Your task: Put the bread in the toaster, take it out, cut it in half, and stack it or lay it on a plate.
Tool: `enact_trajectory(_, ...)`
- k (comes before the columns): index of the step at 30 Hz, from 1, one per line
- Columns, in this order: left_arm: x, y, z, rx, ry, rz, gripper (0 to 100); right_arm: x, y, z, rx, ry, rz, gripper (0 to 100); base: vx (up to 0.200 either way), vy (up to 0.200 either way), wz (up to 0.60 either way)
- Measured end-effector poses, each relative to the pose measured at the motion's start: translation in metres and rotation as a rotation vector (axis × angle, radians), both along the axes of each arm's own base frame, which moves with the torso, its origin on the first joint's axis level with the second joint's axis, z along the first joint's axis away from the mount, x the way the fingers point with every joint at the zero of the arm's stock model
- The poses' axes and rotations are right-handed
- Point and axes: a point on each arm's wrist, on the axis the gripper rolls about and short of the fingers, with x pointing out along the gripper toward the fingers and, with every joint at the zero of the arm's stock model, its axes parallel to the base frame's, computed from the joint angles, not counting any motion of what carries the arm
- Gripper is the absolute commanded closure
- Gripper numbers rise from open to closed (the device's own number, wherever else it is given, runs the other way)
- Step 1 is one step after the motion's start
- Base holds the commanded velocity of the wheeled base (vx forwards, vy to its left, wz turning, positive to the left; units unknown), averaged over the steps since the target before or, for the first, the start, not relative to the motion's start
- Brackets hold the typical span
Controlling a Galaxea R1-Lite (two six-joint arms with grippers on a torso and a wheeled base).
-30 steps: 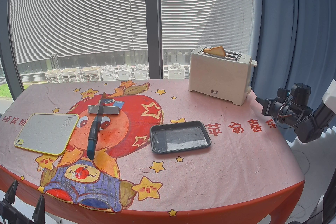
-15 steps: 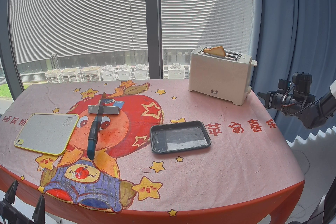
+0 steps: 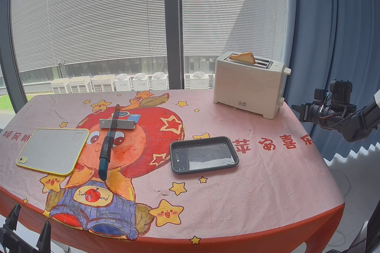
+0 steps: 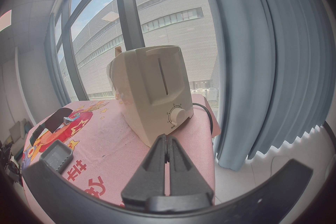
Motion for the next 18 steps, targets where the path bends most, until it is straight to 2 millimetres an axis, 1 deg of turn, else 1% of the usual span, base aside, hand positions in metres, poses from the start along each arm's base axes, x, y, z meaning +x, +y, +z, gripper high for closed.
enact_trajectory(11, 0.0, 0.0, 0.0, 0.0, 0.0, 0.0, 0, 0.0026, 0.0013, -0.0026, 0.008, 0.014, -0.003, 100, 0.0, 0.0, 0.0)
enact_trajectory(18, 0.0, 0.0, 0.0, 0.0, 0.0, 0.0, 0, 0.0098, 0.0007, -0.0059, 0.015, 0.029, -0.022, 100, 0.0, 0.0, 0.0)
